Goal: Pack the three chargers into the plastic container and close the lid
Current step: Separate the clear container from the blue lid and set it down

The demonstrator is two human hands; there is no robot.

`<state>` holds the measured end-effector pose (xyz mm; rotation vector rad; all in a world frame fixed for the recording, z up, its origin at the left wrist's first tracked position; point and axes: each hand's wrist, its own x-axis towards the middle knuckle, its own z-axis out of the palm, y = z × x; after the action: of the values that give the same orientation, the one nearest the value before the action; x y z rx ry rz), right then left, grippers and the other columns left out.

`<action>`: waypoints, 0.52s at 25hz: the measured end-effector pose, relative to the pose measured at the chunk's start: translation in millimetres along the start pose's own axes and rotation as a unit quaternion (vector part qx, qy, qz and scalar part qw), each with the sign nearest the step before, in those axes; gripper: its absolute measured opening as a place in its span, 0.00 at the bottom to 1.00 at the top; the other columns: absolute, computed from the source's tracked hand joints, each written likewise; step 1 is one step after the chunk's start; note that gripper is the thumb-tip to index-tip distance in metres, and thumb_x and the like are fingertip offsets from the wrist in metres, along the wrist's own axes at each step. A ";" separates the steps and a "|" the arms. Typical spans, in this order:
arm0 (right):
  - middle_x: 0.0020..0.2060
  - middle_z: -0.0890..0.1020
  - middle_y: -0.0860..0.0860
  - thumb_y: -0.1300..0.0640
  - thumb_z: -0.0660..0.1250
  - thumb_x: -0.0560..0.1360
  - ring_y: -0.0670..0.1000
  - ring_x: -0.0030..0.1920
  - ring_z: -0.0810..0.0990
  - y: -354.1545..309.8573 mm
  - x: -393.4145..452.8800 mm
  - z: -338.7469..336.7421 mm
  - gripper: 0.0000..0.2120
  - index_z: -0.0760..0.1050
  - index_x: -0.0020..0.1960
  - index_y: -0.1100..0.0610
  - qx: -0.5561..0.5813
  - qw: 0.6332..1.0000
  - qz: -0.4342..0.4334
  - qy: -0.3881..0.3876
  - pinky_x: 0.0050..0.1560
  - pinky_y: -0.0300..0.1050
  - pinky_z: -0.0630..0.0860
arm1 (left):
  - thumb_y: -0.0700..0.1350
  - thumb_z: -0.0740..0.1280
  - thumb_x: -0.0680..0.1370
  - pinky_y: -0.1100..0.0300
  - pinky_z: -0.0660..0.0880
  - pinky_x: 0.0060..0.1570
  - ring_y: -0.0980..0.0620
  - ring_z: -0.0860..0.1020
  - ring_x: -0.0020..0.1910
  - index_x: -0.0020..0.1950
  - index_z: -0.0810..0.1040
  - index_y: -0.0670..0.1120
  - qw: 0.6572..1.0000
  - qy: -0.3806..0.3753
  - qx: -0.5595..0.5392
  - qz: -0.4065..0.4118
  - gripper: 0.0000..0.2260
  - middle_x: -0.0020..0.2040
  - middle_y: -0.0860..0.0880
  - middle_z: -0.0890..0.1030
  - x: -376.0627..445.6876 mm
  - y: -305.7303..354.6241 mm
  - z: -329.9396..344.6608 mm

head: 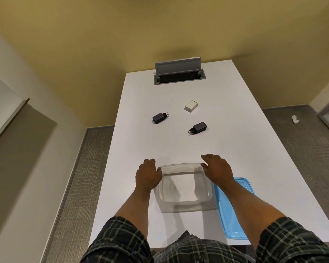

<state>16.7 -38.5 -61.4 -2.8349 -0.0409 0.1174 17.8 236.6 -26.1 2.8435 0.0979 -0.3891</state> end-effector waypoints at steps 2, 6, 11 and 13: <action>0.66 0.78 0.49 0.51 0.61 0.81 0.55 0.63 0.76 0.3 8.1 -6.1 0.20 0.72 0.72 0.51 -0.018 1.000 -0.005 0.009 0.58 0.50 0.74 | 0.53 0.58 0.83 0.48 0.70 0.66 0.40 0.71 0.71 0.76 0.66 0.43 1.000 0.017 0.009 0.021 0.24 0.75 0.44 0.68 10.5 3.1 -6.2; 0.67 0.77 0.49 0.52 0.61 0.80 0.55 0.65 0.75 4.1 23.2 -17.3 0.20 0.71 0.72 0.52 -0.043 0.999 0.002 0.002 0.58 0.50 0.72 | 0.55 0.54 0.85 0.49 0.59 0.77 0.44 0.58 0.81 0.83 0.54 0.41 0.998 0.028 0.040 0.040 0.30 0.83 0.44 0.56 26.6 11.7 -13.2; 0.66 0.77 0.49 0.54 0.62 0.78 0.55 0.65 0.74 7.1 36.9 -20.2 0.20 0.71 0.70 0.52 -0.076 0.997 0.014 -0.023 0.58 0.50 0.72 | 0.57 0.49 0.85 0.50 0.48 0.81 0.46 0.49 0.84 0.84 0.46 0.42 0.994 0.037 0.083 0.064 0.32 0.84 0.45 0.49 37.1 13.9 -5.6; 0.65 0.76 0.49 0.55 0.62 0.78 0.55 0.65 0.74 5.8 43.1 -19.7 0.19 0.72 0.68 0.52 -0.090 0.995 0.017 -0.037 0.58 0.50 0.72 | 0.58 0.49 0.85 0.50 0.45 0.82 0.47 0.47 0.84 0.84 0.45 0.42 0.994 0.030 0.082 0.071 0.32 0.84 0.45 0.47 44.0 12.9 -3.0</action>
<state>61.4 -48.1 -47.7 -3.0117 -0.0209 0.2363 62.2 226.3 -32.1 3.0003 -0.1315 -0.2944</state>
